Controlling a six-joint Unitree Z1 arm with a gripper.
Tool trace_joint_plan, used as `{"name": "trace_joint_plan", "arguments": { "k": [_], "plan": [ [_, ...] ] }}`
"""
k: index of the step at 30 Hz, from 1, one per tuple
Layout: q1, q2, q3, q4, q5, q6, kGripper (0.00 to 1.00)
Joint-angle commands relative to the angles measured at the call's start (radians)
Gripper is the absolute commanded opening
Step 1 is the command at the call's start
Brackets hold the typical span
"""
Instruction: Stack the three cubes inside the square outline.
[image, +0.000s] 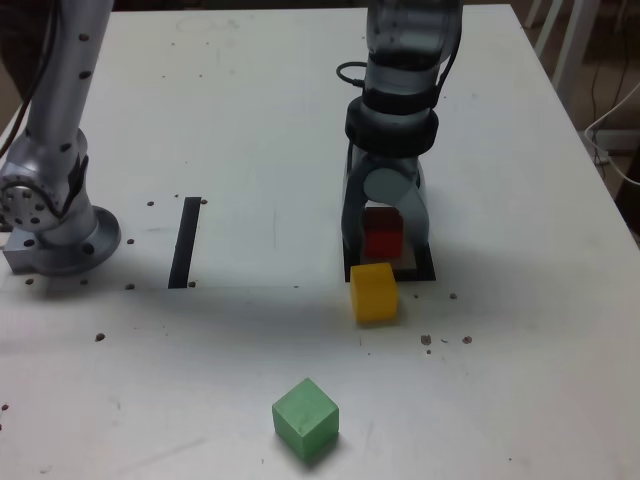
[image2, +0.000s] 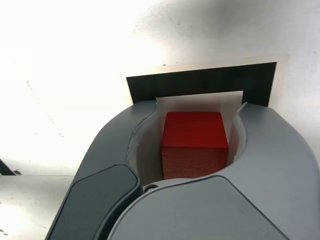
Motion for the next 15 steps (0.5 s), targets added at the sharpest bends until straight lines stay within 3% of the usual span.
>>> {"name": "trace_joint_plan", "arguments": {
  "k": [1, 4, 15],
  "plan": [
    [-0.001, 0.006, 0.005, -0.005, 0.003, 0.003, 0.95],
    [-0.001, 0.004, 0.008, -0.005, 0.006, 0.003, 0.99],
    [-0.001, -0.079, 0.044, 0.007, 0.039, -0.007, 0.99]
  ]
}}
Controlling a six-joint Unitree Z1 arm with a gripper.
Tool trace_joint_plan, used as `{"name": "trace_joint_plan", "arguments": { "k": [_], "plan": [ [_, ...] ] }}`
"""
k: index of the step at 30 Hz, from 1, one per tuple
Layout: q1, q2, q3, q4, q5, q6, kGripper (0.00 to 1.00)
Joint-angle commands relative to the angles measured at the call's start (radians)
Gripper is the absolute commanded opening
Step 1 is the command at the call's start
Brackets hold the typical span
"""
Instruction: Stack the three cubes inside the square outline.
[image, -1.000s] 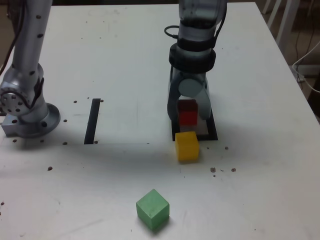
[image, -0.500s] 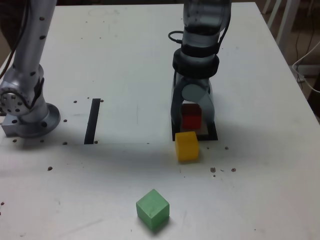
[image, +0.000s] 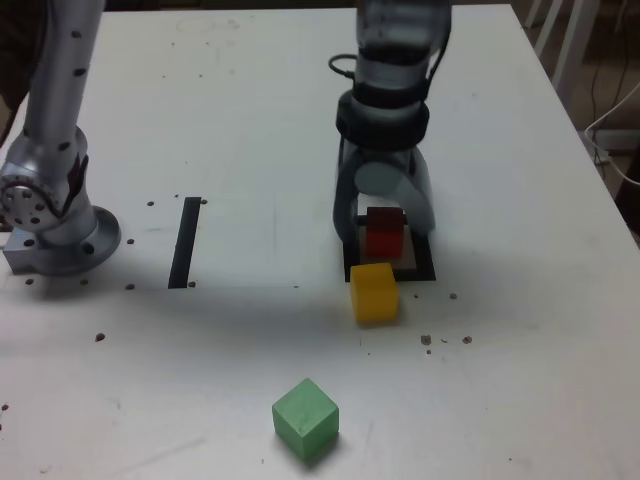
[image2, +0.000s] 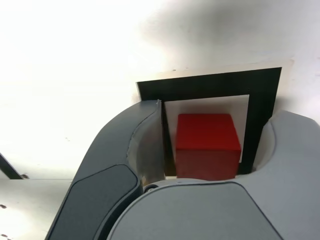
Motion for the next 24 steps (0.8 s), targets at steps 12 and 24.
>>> {"name": "trace_joint_plan", "arguments": {
  "k": [12, 24],
  "plan": [
    [-0.060, -0.106, 0.030, 0.069, 0.017, -0.067, 0.99],
    [-0.174, -0.122, 0.027, 0.093, -0.016, -0.150, 0.99]
  ]
}}
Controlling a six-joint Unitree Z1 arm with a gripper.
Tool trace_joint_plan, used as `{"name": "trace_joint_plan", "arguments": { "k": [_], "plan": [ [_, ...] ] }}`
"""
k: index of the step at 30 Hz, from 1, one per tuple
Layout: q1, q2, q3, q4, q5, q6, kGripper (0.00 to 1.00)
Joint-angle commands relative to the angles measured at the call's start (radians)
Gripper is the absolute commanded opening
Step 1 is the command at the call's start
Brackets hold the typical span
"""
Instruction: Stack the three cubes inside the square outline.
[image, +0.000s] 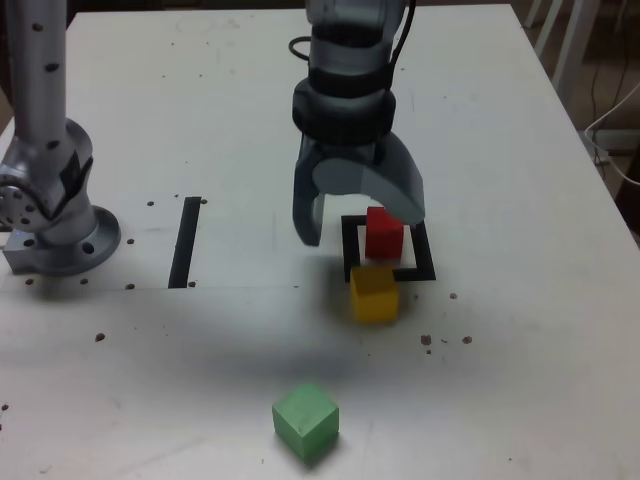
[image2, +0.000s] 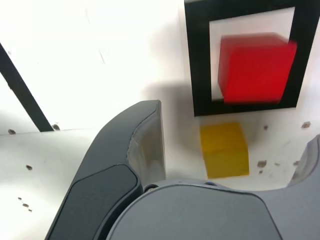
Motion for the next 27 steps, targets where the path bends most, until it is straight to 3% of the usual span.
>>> {"name": "trace_joint_plan", "arguments": {
  "k": [1, 15, 27],
  "plan": [
    [-0.021, 0.001, -0.006, 0.002, -0.008, -0.016, 0.99],
    [-0.114, 0.070, -0.040, -0.007, -0.051, -0.096, 0.99],
    [-0.117, 0.147, -0.067, -0.012, -0.054, -0.096, 0.97]
  ]
}}
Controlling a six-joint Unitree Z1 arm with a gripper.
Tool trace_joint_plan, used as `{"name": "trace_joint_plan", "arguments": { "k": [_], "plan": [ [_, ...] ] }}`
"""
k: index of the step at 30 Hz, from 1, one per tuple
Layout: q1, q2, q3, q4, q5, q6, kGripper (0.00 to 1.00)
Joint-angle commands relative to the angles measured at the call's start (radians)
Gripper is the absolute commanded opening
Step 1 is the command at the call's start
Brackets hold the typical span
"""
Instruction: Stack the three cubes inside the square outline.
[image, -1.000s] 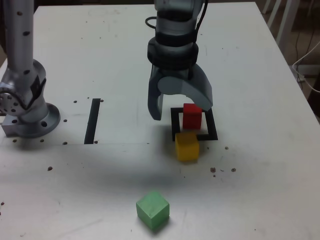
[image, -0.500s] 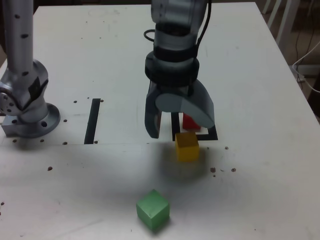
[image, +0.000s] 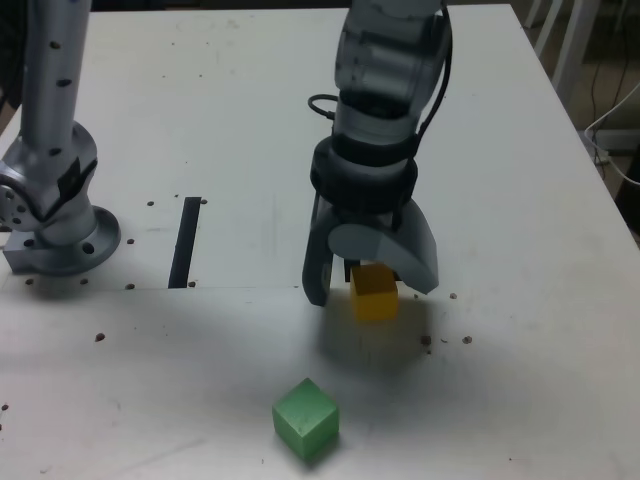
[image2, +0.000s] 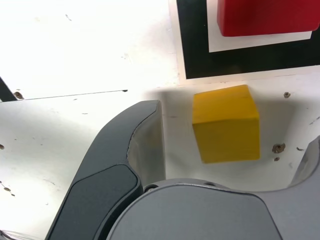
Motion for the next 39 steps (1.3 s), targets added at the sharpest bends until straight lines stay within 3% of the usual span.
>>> {"name": "trace_joint_plan", "arguments": {
  "k": [1, 6, 10, 14, 18, 21, 39],
  "plan": [
    [-0.001, 0.017, -0.008, -0.001, -0.004, 0.002, 0.97],
    [-0.001, 0.047, -0.022, 0.002, -0.013, 0.006, 0.94],
    [-0.001, 0.064, -0.035, 0.010, -0.021, 0.007, 0.85],
    [-0.001, 0.080, -0.047, 0.013, -0.026, 0.007, 0.65],
    [0.000, 0.085, -0.055, 0.009, -0.022, 0.007, 0.39],
    [0.000, 0.084, -0.057, 0.007, -0.018, 0.008, 0.28],
    [0.001, 0.072, -0.050, 0.022, -0.018, 0.015, 0.26]
  ]
}}
